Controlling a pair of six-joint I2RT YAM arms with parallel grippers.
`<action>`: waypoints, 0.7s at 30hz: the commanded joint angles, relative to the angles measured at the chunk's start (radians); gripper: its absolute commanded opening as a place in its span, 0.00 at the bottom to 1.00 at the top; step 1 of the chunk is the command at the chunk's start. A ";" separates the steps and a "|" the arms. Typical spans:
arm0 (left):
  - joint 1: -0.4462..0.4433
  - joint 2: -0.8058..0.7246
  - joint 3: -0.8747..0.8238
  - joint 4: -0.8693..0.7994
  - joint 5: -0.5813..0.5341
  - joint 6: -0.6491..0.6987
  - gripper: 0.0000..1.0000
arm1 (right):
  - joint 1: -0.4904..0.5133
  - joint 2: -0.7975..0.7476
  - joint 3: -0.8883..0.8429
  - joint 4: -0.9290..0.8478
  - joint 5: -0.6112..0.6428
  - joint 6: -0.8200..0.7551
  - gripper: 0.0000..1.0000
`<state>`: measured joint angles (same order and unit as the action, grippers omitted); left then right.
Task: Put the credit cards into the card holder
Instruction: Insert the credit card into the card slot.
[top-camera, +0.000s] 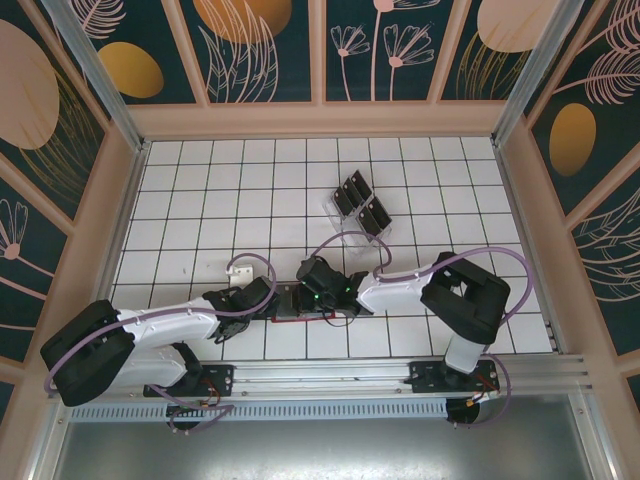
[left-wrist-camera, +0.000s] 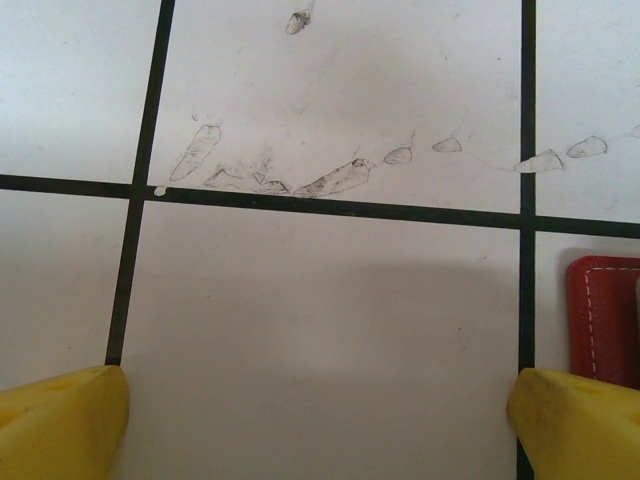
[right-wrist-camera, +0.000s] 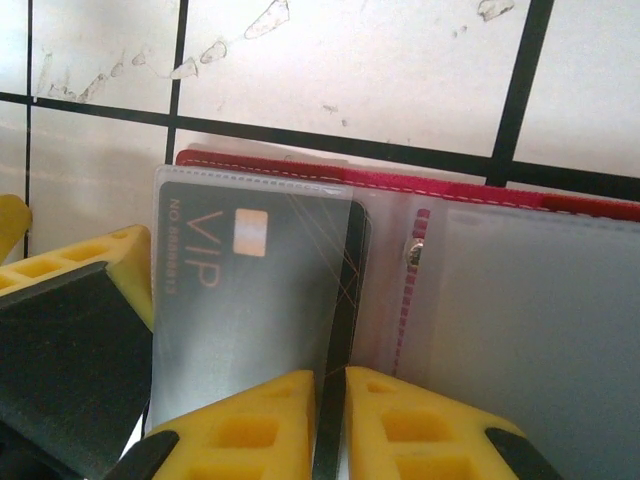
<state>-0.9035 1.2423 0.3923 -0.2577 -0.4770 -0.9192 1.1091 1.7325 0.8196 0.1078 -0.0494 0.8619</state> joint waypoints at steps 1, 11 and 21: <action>-0.020 0.011 -0.035 0.101 0.160 -0.022 0.98 | 0.011 -0.050 0.011 0.009 0.004 -0.005 0.16; -0.018 -0.136 -0.044 -0.037 0.050 -0.075 0.98 | 0.011 -0.144 -0.056 -0.001 0.044 0.023 0.33; -0.020 -0.144 -0.053 -0.077 0.026 -0.092 0.98 | 0.011 -0.117 -0.078 0.031 0.034 0.038 0.33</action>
<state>-0.9169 1.1042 0.3511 -0.2958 -0.4385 -0.9863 1.1130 1.6035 0.7597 0.1089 -0.0422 0.8806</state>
